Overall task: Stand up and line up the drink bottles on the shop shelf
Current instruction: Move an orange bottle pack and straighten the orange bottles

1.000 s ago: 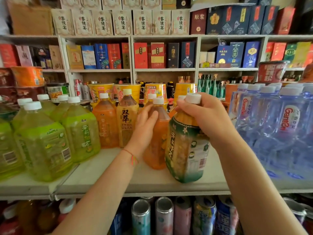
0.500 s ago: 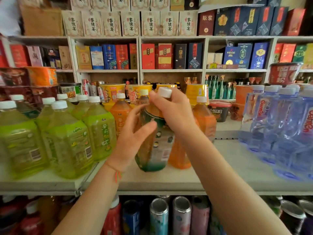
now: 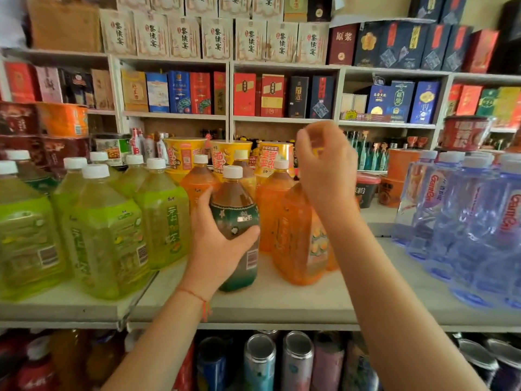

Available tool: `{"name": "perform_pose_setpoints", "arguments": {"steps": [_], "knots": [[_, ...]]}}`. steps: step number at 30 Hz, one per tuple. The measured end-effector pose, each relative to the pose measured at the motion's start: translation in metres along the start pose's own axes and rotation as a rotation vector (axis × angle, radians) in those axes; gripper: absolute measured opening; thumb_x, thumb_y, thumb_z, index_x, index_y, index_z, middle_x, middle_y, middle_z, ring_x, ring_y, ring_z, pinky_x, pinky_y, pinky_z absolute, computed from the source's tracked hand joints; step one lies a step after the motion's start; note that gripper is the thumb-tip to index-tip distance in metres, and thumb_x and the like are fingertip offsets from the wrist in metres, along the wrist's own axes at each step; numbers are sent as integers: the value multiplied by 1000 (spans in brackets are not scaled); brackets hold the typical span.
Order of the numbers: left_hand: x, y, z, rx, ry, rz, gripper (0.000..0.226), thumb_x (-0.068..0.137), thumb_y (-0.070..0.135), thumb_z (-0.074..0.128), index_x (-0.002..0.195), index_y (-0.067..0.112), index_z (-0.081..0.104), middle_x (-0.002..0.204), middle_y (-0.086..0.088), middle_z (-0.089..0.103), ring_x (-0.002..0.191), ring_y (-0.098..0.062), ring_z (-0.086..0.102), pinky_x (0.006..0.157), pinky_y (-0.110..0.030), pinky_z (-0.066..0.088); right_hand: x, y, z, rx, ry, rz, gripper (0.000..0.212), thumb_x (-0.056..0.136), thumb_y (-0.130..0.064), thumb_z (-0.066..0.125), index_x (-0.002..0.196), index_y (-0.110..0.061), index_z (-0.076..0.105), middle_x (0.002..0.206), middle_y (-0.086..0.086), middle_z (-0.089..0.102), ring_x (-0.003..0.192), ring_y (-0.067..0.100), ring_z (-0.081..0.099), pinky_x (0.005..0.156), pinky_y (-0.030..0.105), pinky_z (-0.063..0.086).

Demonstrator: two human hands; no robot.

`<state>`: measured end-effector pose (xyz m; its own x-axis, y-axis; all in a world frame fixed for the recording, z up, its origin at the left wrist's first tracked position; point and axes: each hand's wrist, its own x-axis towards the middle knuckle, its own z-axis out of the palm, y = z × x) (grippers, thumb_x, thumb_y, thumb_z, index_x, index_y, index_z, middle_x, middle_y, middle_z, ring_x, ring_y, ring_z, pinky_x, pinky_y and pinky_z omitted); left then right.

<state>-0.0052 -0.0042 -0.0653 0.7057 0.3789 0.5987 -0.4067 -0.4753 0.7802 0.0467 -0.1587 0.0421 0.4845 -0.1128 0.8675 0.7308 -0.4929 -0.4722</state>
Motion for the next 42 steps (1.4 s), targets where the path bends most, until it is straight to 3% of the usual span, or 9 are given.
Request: {"name": "perform_pose_setpoints", "arguments": {"steps": [3,6,10,15,21,27,34,38,42], "knots": [[-12,24,13,174,256,466,68,85,10,71,145,6,40,151,-16,36,143,-24,33,119,-39,32,-2,30,2,-54,-242,230,26,98,-36,58,117,-17,56,99,-4,64,83,11,64,69,29,56],[-14,48,33,107,227,662,45,88,4,61,132,3,52,143,-16,47,140,-26,40,119,-32,29,-17,44,10,-26,-392,278,24,96,-35,62,109,-20,49,85,-11,60,73,8,60,55,21,41],[6,66,63,-38,55,353,36,95,4,54,126,23,49,127,9,48,123,-3,42,110,-14,30,-22,42,-13,28,-301,247,21,97,-39,61,101,-22,51,78,-14,58,67,0,54,52,19,37],[58,53,110,185,-8,60,31,102,15,42,132,17,51,130,-4,49,117,-15,42,97,-27,31,-27,47,-65,154,-221,343,24,97,-40,61,111,-22,55,89,-8,63,75,8,63,62,24,54],[88,47,137,267,48,-86,54,98,17,48,150,18,33,133,-10,58,123,-33,54,107,-53,41,-7,64,-117,-39,-176,286,29,98,-41,60,111,-17,55,84,-6,60,73,14,60,65,36,52],[80,52,139,348,225,-3,20,98,28,60,111,13,59,107,-5,60,107,-27,55,85,-35,45,11,108,-104,-239,-123,300,33,100,-41,56,116,-13,50,89,-1,63,80,21,61,69,43,54],[54,48,125,385,204,72,32,97,50,56,90,19,56,87,3,62,79,-16,59,54,-24,34,30,149,-77,-170,-149,441,34,99,-40,58,117,-12,51,97,3,60,93,29,64,81,53,56],[38,60,114,349,178,121,30,97,48,56,90,18,57,82,7,59,75,-12,59,54,-19,34,35,151,-74,-159,-193,463,40,100,-36,56,132,-14,46,111,7,61,99,30,64,84,54,56],[25,80,104,233,30,114,29,97,44,59,78,22,56,72,4,60,68,-14,61,55,-22,38,34,136,-78,-156,-28,261,45,97,-24,58,138,-12,44,134,8,47,120,24,49,99,44,47]]}}
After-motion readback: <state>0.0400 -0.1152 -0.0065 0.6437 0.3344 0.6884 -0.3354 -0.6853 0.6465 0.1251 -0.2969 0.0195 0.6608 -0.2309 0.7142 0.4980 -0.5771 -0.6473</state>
